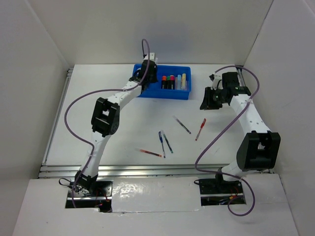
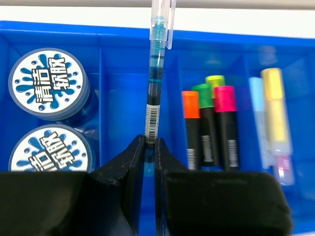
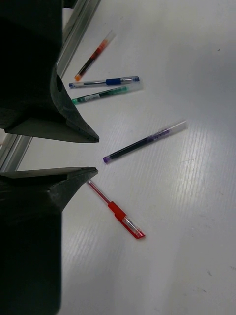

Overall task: Sort the stationery into containers
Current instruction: Place the pen in the storage box.

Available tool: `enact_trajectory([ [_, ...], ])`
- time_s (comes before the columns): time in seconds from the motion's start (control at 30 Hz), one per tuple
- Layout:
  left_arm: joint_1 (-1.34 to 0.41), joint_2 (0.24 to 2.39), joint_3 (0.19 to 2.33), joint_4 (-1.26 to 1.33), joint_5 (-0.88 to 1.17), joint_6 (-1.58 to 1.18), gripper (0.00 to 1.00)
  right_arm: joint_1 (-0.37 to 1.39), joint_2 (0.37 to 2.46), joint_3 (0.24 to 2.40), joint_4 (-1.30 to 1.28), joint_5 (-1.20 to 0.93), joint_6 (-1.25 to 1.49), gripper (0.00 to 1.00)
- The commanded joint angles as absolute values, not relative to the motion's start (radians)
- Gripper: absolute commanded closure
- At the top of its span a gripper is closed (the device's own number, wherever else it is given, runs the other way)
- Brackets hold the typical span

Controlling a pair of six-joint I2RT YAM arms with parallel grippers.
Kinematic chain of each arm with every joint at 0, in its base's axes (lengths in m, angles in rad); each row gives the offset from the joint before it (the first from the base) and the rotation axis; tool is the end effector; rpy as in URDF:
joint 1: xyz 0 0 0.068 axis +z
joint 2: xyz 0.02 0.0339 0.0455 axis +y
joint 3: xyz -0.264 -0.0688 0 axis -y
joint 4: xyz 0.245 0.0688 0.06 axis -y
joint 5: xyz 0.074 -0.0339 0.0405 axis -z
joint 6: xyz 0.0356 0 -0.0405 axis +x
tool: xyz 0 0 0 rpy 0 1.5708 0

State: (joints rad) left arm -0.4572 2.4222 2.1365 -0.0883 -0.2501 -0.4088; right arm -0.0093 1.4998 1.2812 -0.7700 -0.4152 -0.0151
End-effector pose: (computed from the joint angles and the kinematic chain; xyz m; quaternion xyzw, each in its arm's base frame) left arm 0.5167 -0.2444 0.2363 -0.0504 0.8212 -0.1410 0.5506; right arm 0.3122 0.0115 0.2933 -0.0619 0.9372 0.1940 0.2832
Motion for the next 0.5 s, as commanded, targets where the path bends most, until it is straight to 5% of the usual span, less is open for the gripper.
enact_trajectory([
  [0.0,-0.462,2.463,2.198,-0.009,-0.296,-0.377,1.00,-0.031,1.468,1.275,-0.741,-0.422,-0.008,0.66],
  [0.33,-0.463,2.479,2.174,-0.009,-0.273,-0.370,0.90,-0.040,1.471,1.289,-0.781,-0.425,-0.002,0.56],
  [0.47,-0.463,2.473,2.164,-0.011,-0.261,-0.367,0.68,-0.041,1.477,1.287,-0.784,-0.423,0.032,0.54],
])
